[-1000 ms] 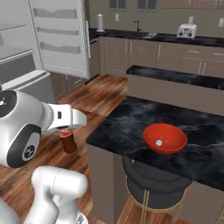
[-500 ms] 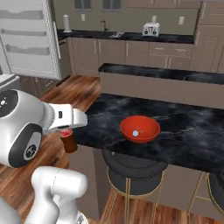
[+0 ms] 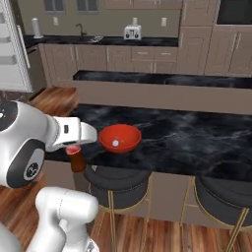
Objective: Open the fridge, grab two sodas, and place both sodas inside the bowl with ice on the dining counter.
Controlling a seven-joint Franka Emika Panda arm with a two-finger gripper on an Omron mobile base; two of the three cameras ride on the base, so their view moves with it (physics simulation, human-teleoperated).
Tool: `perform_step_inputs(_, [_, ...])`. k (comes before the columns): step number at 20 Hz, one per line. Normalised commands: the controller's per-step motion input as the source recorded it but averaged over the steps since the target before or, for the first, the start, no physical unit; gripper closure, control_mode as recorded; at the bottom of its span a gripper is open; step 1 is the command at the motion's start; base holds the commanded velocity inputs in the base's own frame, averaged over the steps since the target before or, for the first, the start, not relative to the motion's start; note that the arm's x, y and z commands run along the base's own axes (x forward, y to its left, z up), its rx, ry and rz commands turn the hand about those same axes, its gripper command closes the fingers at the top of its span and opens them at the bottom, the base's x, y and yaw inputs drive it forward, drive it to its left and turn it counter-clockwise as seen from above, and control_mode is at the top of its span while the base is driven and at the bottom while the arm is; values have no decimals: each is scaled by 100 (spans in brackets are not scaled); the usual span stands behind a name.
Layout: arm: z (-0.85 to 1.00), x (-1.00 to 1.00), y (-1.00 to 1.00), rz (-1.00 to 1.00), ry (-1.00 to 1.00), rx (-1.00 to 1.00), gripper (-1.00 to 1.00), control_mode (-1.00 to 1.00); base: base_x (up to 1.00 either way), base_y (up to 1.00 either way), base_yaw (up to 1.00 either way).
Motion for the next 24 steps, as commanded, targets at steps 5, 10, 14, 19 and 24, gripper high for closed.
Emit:
perform_step_inputs(5, [0,0,0,0,0,0,100,100,20,-58,-14])
perform_step_inputs(10, [0,0,0,0,0,0,100,100,64,25,-2])
perform_step_inputs(14, [0,0,0,0,0,0,100,100,78,45,0])
perform_step_inputs(19, [-16,75,42,2,17,0,100,-100,0,0,0])
perform_step_inputs(24, [-42,96,27,17,33,-1,100,-100,0,0,0])
